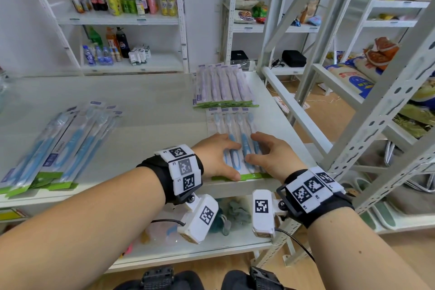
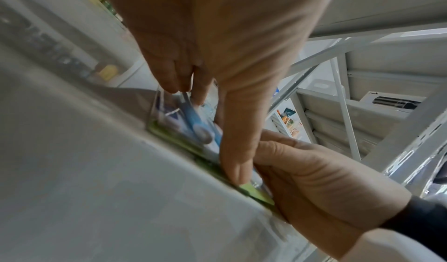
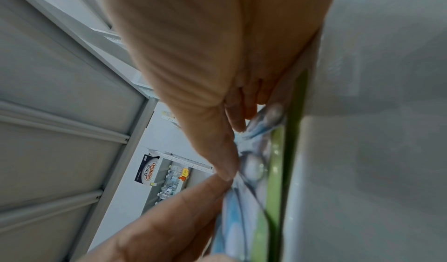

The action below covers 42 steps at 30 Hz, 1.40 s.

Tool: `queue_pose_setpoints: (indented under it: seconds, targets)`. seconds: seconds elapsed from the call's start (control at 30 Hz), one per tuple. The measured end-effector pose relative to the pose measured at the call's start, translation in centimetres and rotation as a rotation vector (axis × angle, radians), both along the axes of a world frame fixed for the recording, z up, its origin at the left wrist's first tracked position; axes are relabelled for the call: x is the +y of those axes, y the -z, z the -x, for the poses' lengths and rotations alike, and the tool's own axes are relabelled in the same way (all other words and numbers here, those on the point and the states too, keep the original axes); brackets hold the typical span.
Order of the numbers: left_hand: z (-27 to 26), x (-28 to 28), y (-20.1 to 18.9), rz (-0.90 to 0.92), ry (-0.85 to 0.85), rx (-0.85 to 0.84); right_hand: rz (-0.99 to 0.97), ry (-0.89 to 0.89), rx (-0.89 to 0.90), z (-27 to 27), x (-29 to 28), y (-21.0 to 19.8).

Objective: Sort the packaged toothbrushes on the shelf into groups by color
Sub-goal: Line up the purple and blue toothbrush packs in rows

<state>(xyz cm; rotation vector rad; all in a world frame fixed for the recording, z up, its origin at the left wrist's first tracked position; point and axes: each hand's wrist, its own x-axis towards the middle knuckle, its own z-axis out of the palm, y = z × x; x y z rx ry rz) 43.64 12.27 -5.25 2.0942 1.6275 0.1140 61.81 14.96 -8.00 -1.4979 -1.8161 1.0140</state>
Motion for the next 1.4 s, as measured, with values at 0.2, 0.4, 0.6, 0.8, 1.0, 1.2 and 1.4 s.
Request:
queue_pose_setpoints:
  seconds: [0.2, 0.4, 0.6, 0.8, 1.0, 1.2, 1.4]
  targets:
    - [-0.3, 0.0, -0.1, -0.008, 0.019, 0.005, -0.021, 0.003, -0.013, 0.0, 0.0, -0.1]
    - [-0.5, 0.1, -0.1, -0.010, 0.012, 0.016, -0.012, -0.002, -0.062, 0.0, 0.0, -0.3]
    - [-0.7, 0.2, 0.0, -0.019, 0.010, -0.006, 0.003, 0.013, -0.047, 0.0, 0.1, -0.3]
    - [1.2, 0.0, -0.5, -0.057, -0.104, -0.140, 0.071, 0.053, 0.086, 0.1, 0.6, -0.7]
    - [7.1, -1.1, -2.0, -0.207, -0.332, -0.326, -0.029, 0.059, 0.119, 3.0, 1.1, -2.3]
    - [17.1, -3.5, -3.0, -0.355, -0.679, -0.370, -0.038, -0.074, 0.173, 11.3, 0.8, -3.8]
    - [27.7, -8.1, -2.6, -0.302, -0.994, -0.283, 0.076, -0.222, 0.155, 21.1, -1.1, -3.3]
